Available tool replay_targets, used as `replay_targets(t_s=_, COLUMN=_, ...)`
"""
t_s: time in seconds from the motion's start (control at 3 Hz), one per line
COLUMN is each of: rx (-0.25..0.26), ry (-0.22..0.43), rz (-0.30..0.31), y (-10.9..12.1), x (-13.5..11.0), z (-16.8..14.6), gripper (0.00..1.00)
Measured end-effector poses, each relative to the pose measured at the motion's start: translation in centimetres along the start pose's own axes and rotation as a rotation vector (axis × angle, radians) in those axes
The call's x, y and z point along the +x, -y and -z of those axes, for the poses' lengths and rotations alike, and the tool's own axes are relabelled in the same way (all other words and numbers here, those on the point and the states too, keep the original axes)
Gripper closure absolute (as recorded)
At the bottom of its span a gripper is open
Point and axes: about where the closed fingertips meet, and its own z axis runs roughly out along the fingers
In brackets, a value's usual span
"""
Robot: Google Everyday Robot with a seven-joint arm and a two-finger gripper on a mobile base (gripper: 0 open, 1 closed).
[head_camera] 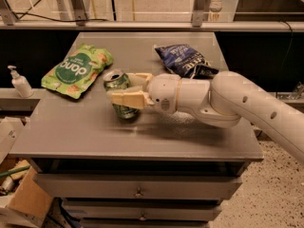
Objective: Place green can upright
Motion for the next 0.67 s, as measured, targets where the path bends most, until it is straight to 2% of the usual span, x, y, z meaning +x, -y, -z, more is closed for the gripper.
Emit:
replay_targets(t_s=0.33, rx=0.023, ry=-0.018, rz=-0.004, y=0.49, x=0.86, z=0.69, gripper=0.84)
replay_targets(t_s=0.67, rx=0.024, ry=-0.018, rz=-0.004, y=0.48, x=0.83, z=0.7, gripper=0.61)
